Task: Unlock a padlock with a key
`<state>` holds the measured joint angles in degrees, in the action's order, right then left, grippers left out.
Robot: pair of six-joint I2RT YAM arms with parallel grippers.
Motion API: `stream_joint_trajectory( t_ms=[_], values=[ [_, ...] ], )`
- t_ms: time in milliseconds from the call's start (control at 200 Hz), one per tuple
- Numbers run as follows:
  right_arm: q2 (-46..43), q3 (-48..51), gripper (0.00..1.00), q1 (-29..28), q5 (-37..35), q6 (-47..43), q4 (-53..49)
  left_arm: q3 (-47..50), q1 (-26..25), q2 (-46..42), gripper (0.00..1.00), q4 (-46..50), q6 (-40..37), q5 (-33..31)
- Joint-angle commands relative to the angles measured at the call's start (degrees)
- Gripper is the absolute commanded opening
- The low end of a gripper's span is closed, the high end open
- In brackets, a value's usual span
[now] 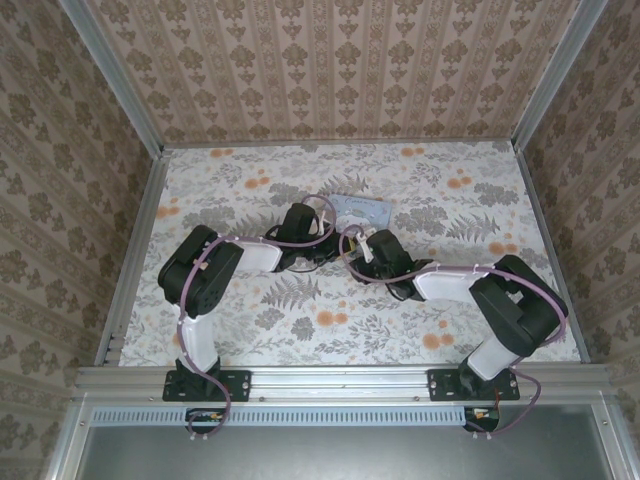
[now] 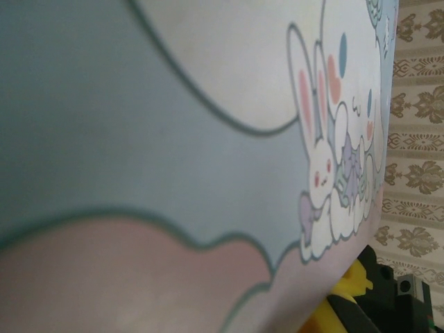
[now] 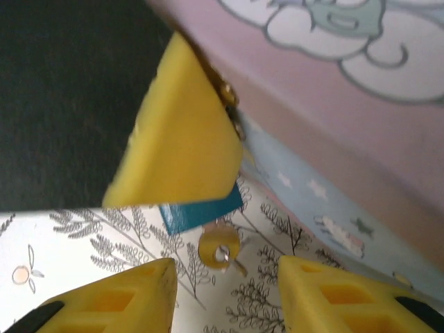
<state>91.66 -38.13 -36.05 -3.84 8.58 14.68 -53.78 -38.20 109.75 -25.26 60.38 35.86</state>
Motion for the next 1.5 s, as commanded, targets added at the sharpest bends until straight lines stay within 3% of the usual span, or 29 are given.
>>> stream_joint_trajectory(
  t_ms=[0, 190, 400, 480, 630, 710, 770, 870, 990, 1150, 1495],
  values=[
    [2.14, -2.76, 0.42, -0.36, -2.45, -1.11, 0.66, -1.39, -0.45, -1.78, 0.00, 0.29, 1.14, 2.46],
    [4.63, -5.18, 0.29, -0.31, -3.02, -1.02, 0.76, -1.07, -0.74, -1.75, 0.00, 0.12, 1.39, 2.56],
    [4.51, -6.17, 0.03, 0.66, 0.63, 0.69, 0.76, -0.25, -0.75, -2.00, 0.00, -0.49, 1.58, 2.47],
    [3.44, -5.35, 0.00, 3.08, 7.14, 3.28, 2.09, 0.07, -0.69, -1.93, 0.00, -0.70, 1.50, 2.38],
    [3.55, -1.40, 0.00, 11.39, 32.00, 13.22, 14.10, 0.71, -0.21, -1.74, 0.00, -1.35, 1.26, 1.90],
    [4.72, -1.29, 0.00, 13.01, 38.27, 16.81, 16.77, 0.75, -0.12, -1.65, 0.00, -1.41, 1.15, 1.85],
    [5.31, -1.25, 0.10, 13.35, 39.45, 17.82, 17.18, 0.56, -0.13, -1.56, 0.00, -1.46, 1.06, 1.83],
    [4.97, -0.16, 0.36, 13.58, 38.59, 18.60, 17.34, 0.73, -0.13, -1.47, 0.00, -1.33, 0.79, 1.76],
    [4.03, 2.09, 0.52, 14.89, 36.99, 19.96, 18.29, 0.85, -0.03, -1.39, 0.00, -1.45, 0.49, 1.67],
    [3.14, 4.77, 0.59, 16.64, 34.32, 22.72, 20.66, 1.23, -0.04, -1.13, 0.00, -1.14, -0.18, 1.67],
    [6.97, 3.53, 0.59, 17.86, 32.82, 29.69, 26.74, 1.84, -0.28, -0.69, 0.00, 0.93, -2.78, 2.00]
  ],
)
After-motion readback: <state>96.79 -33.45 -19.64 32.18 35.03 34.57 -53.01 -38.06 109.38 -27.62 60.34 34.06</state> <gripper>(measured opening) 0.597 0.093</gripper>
